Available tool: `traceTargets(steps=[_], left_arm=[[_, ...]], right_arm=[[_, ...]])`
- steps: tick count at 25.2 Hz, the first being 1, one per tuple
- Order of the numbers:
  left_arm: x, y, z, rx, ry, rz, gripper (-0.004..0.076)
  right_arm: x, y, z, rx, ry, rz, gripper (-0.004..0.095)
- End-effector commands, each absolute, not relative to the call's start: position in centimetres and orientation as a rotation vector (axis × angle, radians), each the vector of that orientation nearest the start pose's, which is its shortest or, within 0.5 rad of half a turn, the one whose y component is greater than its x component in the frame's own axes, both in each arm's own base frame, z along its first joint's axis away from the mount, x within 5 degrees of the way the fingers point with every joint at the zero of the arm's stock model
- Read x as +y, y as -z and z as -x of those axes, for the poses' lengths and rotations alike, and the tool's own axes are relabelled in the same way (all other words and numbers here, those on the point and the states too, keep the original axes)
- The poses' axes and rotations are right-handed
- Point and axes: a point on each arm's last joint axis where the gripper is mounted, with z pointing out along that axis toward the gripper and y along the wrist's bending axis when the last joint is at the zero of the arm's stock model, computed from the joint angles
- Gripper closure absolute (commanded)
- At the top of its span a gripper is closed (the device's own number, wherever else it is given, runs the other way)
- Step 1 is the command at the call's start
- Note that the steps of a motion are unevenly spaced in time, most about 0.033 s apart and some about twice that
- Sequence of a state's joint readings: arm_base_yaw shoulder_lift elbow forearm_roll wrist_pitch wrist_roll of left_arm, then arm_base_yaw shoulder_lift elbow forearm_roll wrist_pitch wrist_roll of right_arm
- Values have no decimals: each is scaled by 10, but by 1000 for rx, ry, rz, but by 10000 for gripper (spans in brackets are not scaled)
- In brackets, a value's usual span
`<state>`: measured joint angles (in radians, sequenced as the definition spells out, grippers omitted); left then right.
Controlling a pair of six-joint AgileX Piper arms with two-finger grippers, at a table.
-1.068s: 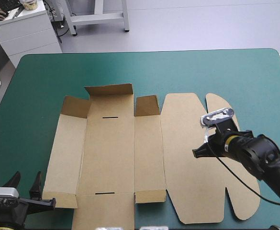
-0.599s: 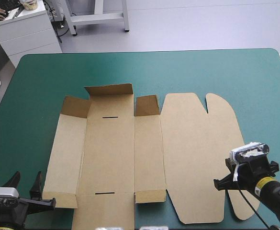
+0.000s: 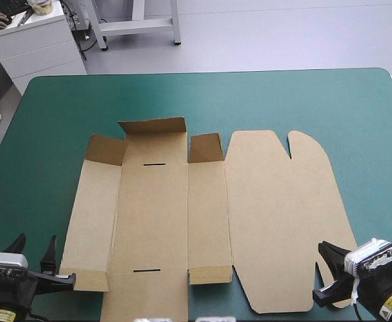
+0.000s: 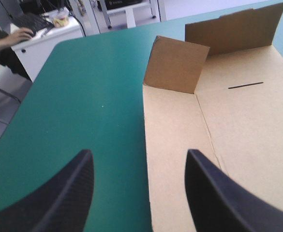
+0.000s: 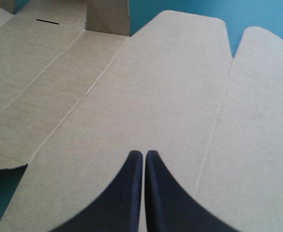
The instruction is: Fold the box
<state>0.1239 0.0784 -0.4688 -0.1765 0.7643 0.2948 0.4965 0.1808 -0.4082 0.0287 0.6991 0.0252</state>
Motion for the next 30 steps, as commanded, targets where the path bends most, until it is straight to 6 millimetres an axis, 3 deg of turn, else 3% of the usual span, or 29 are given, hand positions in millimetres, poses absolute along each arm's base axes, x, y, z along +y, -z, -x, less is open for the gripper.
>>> traceTargets(steps=[1,3,6,11,16,22,25,30], left_arm=[[-7,-322,-39,1933,6,-36,321],[-5,-325,-61,2097,33,-11,321],[5,-324,-99,2313,55,166,321],[4,-313,-146,2487,196,245,321],[10,-298,-162,2586,195,296,321],[31,-285,-169,2672,187,337,321],[37,-271,-168,2826,294,283,321],[34,-257,-182,2877,495,246,321]], right_arm=[[28,-290,-38,1817,-412,496,909],[29,-288,-37,1838,-430,517,909],[32,-287,-34,1830,-435,590,909],[33,-287,-34,1825,-440,608,910],[33,-287,-34,1825,-440,608,928],[33,-287,-34,1825,-440,608,928],[33,-287,-34,1825,-440,608,928],[33,-287,-33,1824,-442,609,928]])
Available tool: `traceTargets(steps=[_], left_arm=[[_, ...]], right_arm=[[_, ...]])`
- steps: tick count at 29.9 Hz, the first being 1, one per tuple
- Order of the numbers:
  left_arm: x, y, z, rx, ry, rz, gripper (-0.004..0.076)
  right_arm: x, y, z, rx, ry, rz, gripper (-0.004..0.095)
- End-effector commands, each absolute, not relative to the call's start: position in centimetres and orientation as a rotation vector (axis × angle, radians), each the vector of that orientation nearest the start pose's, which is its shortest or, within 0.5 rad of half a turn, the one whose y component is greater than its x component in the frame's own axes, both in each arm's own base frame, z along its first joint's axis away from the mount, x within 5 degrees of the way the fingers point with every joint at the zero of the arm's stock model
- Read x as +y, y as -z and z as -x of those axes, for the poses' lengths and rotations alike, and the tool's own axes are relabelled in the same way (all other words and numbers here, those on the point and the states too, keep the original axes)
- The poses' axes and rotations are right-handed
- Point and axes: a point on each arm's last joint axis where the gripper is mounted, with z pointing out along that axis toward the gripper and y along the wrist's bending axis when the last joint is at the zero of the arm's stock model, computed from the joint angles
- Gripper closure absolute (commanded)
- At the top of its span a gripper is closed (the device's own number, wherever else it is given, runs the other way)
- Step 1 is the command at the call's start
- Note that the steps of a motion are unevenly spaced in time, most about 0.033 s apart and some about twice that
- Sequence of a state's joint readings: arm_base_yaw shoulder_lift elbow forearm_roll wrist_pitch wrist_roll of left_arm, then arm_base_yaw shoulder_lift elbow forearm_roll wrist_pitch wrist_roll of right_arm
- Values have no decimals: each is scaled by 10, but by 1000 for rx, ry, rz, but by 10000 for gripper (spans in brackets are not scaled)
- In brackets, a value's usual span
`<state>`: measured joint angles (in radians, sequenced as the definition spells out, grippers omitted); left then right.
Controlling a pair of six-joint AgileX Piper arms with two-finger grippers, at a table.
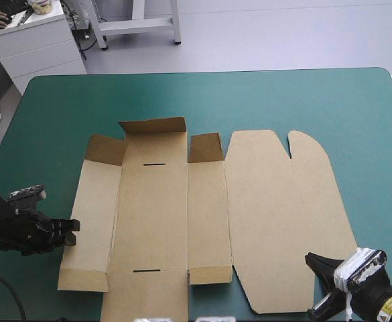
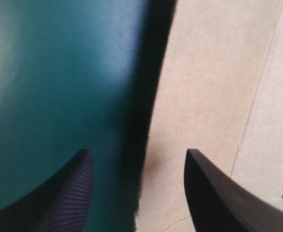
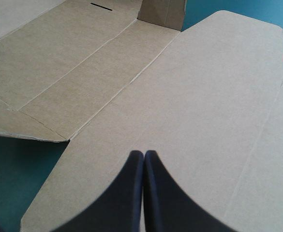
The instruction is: Fold the box
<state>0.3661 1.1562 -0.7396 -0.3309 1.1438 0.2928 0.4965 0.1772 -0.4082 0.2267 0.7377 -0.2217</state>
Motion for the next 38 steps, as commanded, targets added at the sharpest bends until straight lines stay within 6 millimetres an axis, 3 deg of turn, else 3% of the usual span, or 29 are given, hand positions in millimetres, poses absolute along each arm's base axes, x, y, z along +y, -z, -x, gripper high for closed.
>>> traceTargets(steps=[1,15,25,32,38], left_arm=[[33,-256,-184,2876,517,239,321],[30,-259,-192,2779,578,279,321],[25,-240,-204,2870,674,271,321],[21,-238,-206,2888,693,251,321],[9,-242,-205,2874,859,235,321]], right_arm=[[33,-287,-33,1824,-442,609,928],[33,-287,-33,1824,-441,611,928],[33,-287,-33,1824,-441,611,928],[33,-287,-33,1824,-441,611,928],[33,-287,-33,1824,-441,611,928]])
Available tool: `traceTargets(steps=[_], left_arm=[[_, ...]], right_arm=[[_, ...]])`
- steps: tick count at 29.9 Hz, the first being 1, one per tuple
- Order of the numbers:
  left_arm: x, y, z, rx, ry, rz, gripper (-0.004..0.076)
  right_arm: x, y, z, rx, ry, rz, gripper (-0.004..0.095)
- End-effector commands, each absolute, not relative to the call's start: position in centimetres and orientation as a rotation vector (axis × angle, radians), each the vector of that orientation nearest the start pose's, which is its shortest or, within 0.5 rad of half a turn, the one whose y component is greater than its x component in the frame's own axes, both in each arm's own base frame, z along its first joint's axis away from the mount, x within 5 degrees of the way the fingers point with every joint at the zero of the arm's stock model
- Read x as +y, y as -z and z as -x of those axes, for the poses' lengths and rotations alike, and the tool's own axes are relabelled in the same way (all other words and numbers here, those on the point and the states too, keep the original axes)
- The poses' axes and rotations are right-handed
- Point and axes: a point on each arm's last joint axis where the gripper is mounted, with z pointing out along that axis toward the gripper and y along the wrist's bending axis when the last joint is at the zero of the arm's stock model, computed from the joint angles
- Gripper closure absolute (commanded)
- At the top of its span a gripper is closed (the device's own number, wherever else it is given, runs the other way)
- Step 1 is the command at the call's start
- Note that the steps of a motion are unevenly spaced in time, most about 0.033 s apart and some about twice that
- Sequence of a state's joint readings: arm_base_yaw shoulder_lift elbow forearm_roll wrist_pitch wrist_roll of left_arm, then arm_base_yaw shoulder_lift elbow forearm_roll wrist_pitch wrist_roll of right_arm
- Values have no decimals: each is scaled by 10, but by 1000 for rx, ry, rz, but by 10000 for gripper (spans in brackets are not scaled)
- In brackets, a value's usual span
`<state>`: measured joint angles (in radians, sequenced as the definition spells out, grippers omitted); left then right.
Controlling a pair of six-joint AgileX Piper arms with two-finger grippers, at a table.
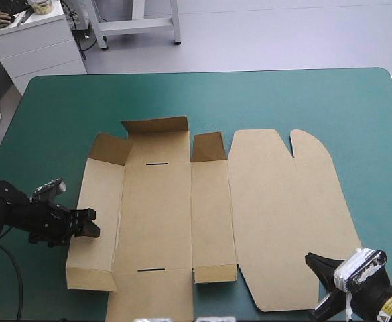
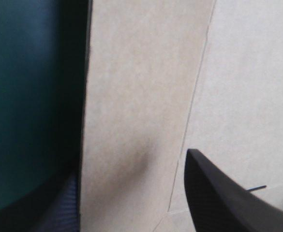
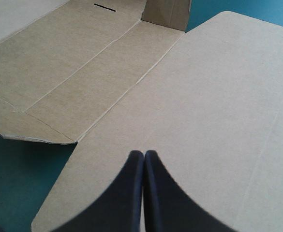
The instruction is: Fold the box
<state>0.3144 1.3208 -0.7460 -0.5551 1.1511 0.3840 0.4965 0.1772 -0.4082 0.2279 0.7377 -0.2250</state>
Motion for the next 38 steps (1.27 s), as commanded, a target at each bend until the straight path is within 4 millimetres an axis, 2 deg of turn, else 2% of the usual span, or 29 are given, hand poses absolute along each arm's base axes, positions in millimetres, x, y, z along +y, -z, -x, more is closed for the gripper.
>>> traceTargets(steps=[1,9,14,16,18,21,24,29,34,38], left_arm=[[7,-242,-205,2880,865,219,321],[-20,-240,-203,2935,875,17,321],[-24,-241,-203,2934,885,30,345],[-23,-241,-203,2930,880,33,416],[-23,-241,-204,2930,880,35,526],[-23,-241,-204,2929,879,39,729],[-23,-240,-203,2943,865,25,734],[-14,-246,-207,2986,687,-25,734],[-8,-264,-226,3046,483,-84,734],[-14,-279,-253,3071,283,-197,734]], right_arm=[[33,-287,-33,1824,-441,611,928],[33,-287,-33,1824,-441,611,928],[33,-287,-33,1824,-441,611,928],[33,-287,-33,1824,-441,611,928],[33,-287,-33,1824,-441,611,928],[33,-287,-33,1824,-441,611,928],[33,-287,-33,1824,-441,611,928],[33,-287,-33,1824,-442,609,928],[33,-287,-33,1824,-442,609,928],[33,-287,-34,1823,-442,609,929]])
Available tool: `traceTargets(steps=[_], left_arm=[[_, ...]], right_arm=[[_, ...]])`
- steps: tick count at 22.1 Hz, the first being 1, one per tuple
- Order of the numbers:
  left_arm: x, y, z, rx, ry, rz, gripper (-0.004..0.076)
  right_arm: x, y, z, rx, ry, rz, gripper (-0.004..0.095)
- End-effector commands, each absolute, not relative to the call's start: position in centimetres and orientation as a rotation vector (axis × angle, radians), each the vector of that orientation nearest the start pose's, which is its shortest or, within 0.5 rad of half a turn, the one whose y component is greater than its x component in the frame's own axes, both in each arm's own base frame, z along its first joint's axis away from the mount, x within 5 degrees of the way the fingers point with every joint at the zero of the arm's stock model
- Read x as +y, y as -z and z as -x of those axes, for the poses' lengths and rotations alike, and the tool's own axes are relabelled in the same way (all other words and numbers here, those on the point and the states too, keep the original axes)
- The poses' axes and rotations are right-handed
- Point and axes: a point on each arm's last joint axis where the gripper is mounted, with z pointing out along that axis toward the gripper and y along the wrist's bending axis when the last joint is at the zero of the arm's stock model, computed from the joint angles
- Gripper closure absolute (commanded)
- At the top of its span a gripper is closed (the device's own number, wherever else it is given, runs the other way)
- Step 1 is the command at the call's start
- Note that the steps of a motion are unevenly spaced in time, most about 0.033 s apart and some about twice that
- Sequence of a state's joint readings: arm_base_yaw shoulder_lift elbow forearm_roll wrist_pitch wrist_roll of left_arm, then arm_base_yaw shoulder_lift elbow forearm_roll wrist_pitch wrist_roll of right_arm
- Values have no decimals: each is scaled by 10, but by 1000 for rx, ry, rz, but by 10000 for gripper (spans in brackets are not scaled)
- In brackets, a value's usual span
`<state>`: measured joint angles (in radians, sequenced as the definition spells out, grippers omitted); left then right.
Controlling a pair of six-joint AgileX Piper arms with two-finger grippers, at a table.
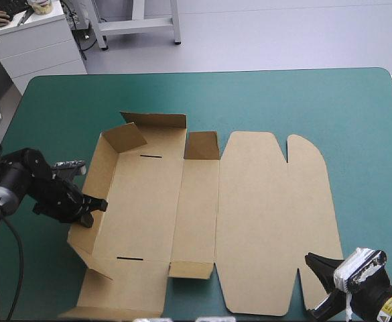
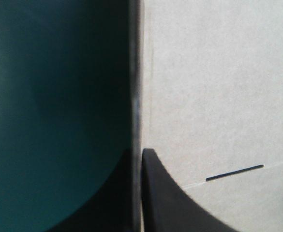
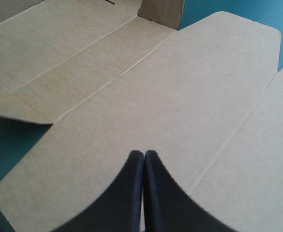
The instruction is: Fold the box
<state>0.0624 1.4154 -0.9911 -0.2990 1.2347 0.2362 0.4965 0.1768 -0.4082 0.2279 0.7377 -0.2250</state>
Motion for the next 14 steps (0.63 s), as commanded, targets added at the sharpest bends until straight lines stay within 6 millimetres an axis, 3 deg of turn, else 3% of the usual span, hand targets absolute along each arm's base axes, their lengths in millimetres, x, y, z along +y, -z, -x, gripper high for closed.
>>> traceTargets(steps=[1,4,5,9,12,14], left_arm=[[-18,-283,-261,3060,226,-245,734],[-33,-297,-293,2992,31,-425,734],[-44,-304,-310,2936,-57,-569,734],[-69,-319,-333,2771,-246,-889,734],[-100,-346,-353,2479,-556,-1096,734],[-124,-356,-356,2291,-634,-1210,734]], right_arm=[[33,-287,-34,1825,-441,609,928],[33,-287,-34,1825,-441,609,928],[33,-287,-34,1825,-441,609,928],[33,-287,-34,1823,-441,608,928],[33,-287,-34,1822,-441,607,928],[33,-287,-34,1822,-441,607,928]])
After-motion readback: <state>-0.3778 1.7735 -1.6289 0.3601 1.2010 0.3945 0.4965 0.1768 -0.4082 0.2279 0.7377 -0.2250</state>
